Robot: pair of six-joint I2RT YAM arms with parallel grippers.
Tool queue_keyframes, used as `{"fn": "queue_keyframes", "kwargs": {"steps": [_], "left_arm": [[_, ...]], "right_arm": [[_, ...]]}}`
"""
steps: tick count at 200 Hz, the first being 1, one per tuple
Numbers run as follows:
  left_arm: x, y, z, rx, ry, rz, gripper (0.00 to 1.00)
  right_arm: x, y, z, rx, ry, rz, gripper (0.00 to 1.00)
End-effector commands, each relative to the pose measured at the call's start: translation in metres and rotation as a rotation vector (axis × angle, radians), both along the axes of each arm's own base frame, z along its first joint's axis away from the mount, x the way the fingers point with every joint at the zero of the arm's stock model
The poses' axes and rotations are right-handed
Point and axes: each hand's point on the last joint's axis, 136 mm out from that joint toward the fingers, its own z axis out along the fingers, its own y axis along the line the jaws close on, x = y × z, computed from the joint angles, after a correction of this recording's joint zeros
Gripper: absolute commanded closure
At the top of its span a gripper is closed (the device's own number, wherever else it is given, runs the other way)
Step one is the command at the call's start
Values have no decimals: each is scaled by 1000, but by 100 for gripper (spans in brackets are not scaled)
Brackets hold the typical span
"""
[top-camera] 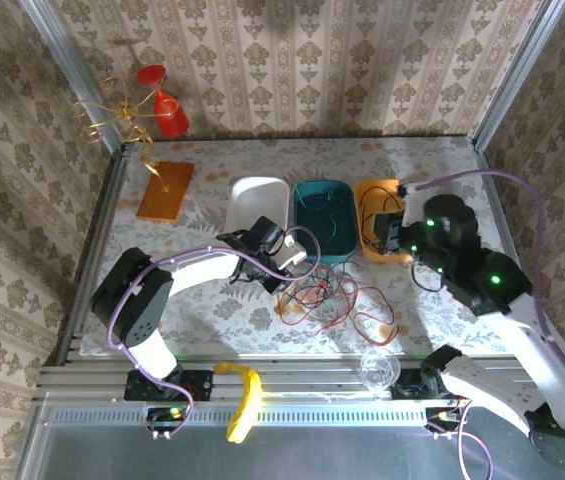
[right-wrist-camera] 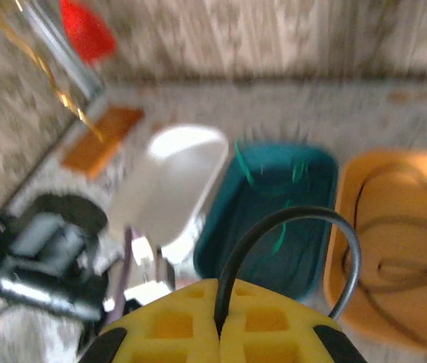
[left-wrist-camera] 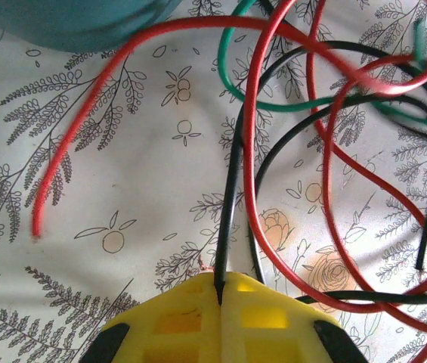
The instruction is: Untangle the cables
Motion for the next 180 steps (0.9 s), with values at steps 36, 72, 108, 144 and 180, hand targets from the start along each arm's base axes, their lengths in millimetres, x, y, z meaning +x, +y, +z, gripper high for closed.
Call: {"fn": "queue_keyframes", "kwargs": {"steps": [36, 72, 108, 144, 180], "left_arm": [[-3, 0, -3, 1, 10, -7, 100], [-4, 2, -4, 1, 8, -3, 100], [-6, 5, -5, 10, 6, 1, 100], [-6, 8, -10, 20, 3, 5, 100], [-6, 8, -13, 22, 7, 14, 100]], "right_arm": [[-4, -56, 137, 26, -453, -251, 100], [-24, -86, 200, 79, -676, -374, 100], [-28, -94, 233, 102, -787, -417, 100], [-39, -104, 270, 127, -899, -451, 100], [-27, -101, 290, 83, -899, -441, 100]]}}
